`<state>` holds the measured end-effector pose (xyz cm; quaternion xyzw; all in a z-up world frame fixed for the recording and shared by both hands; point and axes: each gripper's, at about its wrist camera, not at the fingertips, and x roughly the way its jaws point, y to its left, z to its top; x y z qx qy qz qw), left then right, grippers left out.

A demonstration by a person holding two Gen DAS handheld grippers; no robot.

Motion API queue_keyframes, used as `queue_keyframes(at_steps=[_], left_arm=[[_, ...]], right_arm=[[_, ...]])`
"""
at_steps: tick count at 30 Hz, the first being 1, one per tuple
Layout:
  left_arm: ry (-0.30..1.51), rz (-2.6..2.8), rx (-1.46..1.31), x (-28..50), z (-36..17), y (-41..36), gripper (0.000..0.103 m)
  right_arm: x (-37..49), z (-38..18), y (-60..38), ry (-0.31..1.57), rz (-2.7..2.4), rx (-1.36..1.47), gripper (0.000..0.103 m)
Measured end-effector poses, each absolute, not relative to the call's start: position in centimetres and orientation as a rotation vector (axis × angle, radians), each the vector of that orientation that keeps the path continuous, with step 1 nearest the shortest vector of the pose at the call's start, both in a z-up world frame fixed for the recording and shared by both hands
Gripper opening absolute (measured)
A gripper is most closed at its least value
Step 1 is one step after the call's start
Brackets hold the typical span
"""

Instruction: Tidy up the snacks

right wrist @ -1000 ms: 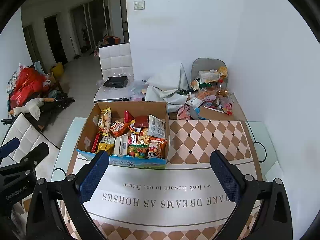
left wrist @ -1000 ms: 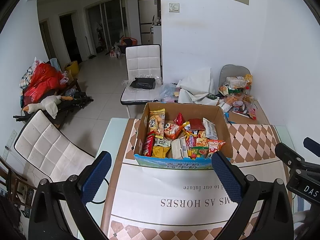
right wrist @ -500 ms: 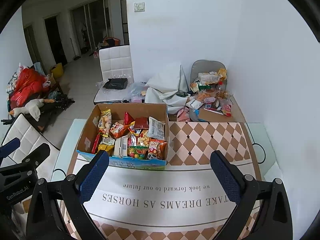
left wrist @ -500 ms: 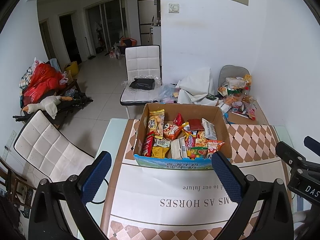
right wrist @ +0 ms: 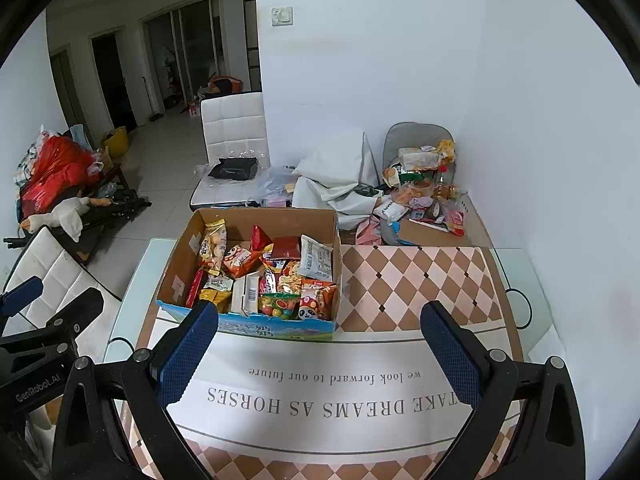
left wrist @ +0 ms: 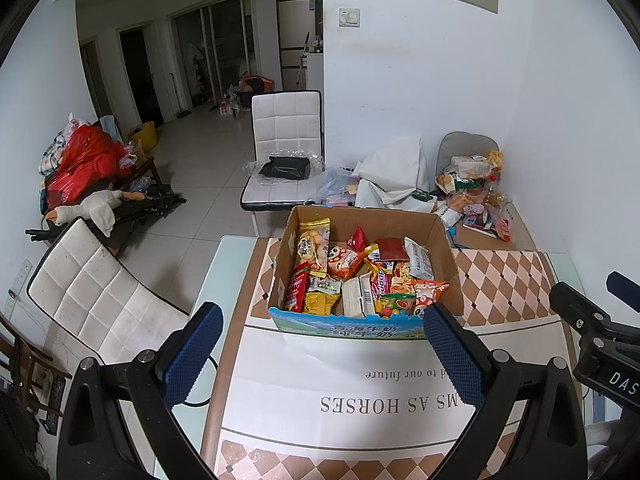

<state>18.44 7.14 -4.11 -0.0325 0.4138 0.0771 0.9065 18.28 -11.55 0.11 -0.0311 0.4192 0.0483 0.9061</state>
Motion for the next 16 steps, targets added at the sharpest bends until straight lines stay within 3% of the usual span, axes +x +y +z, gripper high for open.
queue_keyframes(at_steps=[16], left_arm=[[0.837, 0.159, -0.063, 18.59, -3.36, 6.71, 0.103]], right_arm=[[18.61, 0.69, -11.00, 0.855, 0.103, -0.067, 0.103]])
